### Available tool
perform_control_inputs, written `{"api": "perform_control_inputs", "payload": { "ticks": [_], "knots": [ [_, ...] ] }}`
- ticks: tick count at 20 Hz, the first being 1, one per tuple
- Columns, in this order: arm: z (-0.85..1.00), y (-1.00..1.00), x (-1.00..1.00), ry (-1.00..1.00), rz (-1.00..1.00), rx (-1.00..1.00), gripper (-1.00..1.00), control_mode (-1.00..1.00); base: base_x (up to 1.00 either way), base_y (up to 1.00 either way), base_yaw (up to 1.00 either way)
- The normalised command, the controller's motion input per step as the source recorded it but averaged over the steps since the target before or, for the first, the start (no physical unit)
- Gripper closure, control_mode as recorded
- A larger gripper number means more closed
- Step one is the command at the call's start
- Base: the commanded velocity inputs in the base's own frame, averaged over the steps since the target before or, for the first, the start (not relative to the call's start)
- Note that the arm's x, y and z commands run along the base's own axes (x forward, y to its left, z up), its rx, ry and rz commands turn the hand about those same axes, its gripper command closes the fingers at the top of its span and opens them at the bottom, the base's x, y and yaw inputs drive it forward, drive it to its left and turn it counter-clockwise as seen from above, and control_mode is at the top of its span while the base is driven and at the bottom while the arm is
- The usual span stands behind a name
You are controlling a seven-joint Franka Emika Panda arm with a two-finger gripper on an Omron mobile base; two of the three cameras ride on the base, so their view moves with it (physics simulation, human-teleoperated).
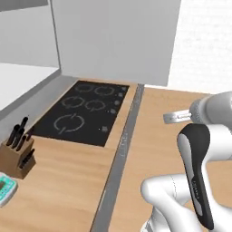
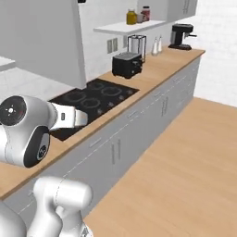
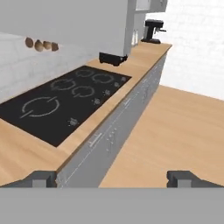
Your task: Gather all objects into one cabinet and sort the glasses and bowls to opposite sides.
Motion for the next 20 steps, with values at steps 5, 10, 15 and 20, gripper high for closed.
{"api": "perform_control_inputs", "payload": {
  "ticks": [5,10,15,20],
  "knots": [
    [0.00,0.00,0.00,0.00,0.00,0.00,-1.00,1.00,-0.02,-0.35,-0.64],
    [0.00,0.00,0.00,0.00,0.00,0.00,-1.00,1.00,0.55,-0.67,-0.53],
    [0.00,0.00,0.00,0.00,0.00,0.00,-1.00,1.00,0.95,-0.51,-0.35],
    [0.00,0.00,0.00,0.00,0.00,0.00,-1.00,1.00,1.00,-0.05,-0.15]
  ]
}}
